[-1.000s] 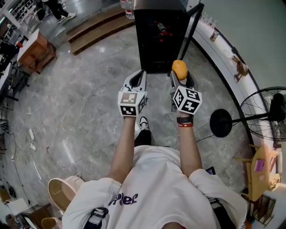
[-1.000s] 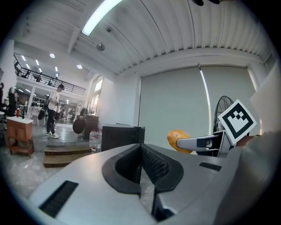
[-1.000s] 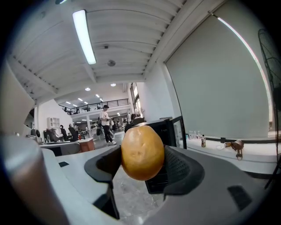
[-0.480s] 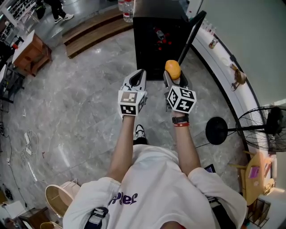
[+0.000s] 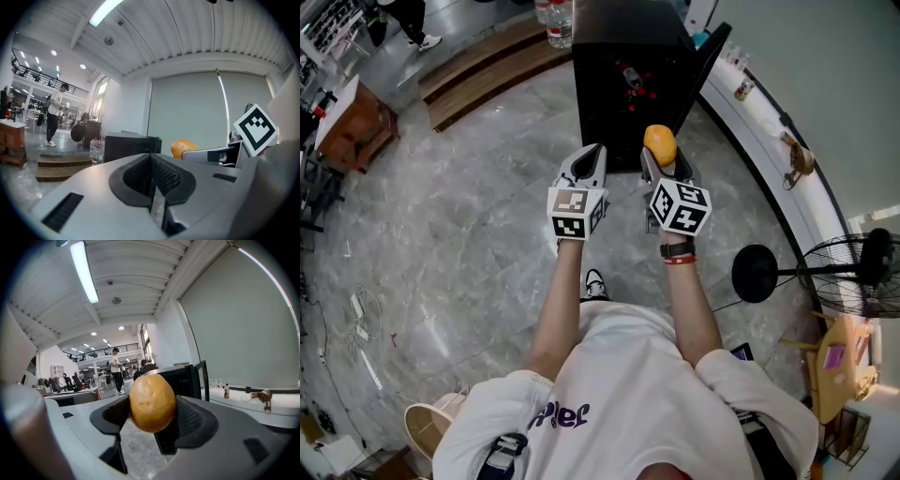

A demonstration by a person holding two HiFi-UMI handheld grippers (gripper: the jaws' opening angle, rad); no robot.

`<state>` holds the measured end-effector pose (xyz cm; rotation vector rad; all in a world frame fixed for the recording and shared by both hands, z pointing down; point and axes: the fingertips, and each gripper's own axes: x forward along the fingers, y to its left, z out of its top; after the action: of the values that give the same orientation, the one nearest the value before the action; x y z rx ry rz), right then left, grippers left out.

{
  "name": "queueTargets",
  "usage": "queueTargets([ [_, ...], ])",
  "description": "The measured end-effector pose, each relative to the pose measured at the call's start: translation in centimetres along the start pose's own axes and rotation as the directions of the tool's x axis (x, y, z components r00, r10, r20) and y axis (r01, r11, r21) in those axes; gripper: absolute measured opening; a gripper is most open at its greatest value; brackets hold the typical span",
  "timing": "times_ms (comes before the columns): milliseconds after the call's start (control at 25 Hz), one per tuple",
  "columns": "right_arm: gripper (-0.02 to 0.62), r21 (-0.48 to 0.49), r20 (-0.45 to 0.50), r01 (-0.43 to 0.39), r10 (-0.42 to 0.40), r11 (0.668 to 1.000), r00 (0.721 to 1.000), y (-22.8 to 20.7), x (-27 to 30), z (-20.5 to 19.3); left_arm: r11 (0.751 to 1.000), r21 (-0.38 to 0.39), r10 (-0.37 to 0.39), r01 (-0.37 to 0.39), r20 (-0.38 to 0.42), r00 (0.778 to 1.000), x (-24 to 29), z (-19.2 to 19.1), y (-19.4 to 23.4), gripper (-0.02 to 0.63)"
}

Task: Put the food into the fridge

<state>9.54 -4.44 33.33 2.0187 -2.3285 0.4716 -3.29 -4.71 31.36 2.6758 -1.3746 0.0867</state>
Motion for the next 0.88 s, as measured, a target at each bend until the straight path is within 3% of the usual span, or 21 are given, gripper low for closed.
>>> queueTargets([
  [360,0.318,-0.008,-0.030,-0.010,0.010,1.000,0.999,1.4,6.4,-1.1,1.000,0.011,-0.012,0.012,-0.009,1.000,4.0,-0.9,5.1,0.018],
  [600,0.318,0.138,-0.043,-0.122,0.129,0.983,0.991,2.2,10.4,-1.6,0.999,0.010,-0.043,0.044,-0.027,0.999,6.6,-2.0,7.1,0.018],
  [880,0.318,0.079,-0.104,-0.130,0.137,0.988,0.985,-0.6,16.4,-3.8,1.000,-0.005,-0.020,0.020,-0.060,0.998,12.6,-4.1,10.1,0.018],
])
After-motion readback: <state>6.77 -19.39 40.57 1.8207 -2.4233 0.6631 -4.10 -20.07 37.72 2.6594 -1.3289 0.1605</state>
